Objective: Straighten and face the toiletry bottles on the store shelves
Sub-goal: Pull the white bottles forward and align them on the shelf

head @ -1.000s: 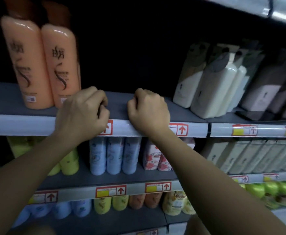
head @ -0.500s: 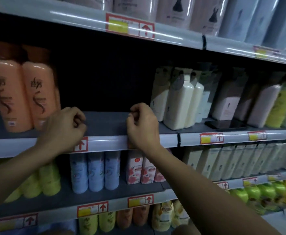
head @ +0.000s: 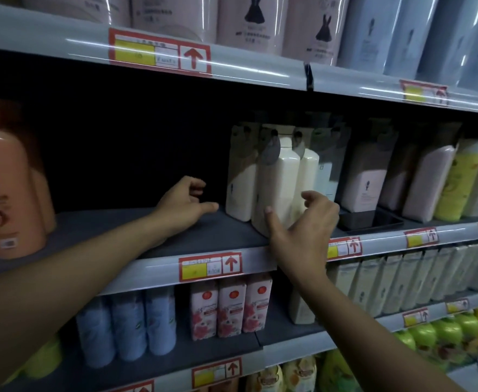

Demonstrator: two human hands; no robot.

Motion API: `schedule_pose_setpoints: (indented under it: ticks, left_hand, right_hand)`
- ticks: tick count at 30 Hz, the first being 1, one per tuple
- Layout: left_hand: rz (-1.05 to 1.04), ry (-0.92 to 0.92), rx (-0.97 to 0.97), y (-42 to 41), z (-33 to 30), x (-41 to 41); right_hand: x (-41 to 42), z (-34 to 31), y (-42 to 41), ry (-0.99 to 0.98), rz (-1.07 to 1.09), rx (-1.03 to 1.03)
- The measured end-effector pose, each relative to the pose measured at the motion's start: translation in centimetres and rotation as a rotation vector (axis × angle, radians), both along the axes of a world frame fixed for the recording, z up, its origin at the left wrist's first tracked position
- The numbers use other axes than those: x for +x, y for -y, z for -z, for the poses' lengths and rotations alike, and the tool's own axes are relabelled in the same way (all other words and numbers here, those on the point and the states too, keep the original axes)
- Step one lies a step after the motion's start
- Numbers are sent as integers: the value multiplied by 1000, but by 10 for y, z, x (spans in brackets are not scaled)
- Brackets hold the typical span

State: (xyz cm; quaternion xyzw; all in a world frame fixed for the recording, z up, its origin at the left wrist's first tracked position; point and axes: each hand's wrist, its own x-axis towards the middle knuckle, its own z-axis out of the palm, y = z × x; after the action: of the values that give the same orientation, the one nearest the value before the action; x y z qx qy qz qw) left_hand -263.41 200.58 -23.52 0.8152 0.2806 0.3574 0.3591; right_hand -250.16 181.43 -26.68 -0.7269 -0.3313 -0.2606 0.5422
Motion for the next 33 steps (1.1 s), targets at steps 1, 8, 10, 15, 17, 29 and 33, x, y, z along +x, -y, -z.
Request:
schedule_pose_setpoints:
  ticks: [1,8,10,15,17,29,33]
  left_hand:
    - [9,15,-24,-4,-2,9]
    - [208,88,-122,-26,-5,52]
    - [245,100,-140,-26,-3,62]
    - [262,113,-147,-25,-3,74]
    - [236,87,-161,-25,-3,75]
    - [121,61,-184,-25,-7,44]
    - [97,97,-169,-22,-6,17]
  right_hand:
    - [5,0,0,-20,-4,-11]
    - [12,2,-12,-60,-30,-86]
    - [13,3,-18,-68,-10,-80]
    - [13,12,-24,-60,24,-19]
    - [11,14,-25,-58,25,4]
    - [3,4,-16,-18,25,-149]
    - [-8,-4,-15,-8,-15,-244]
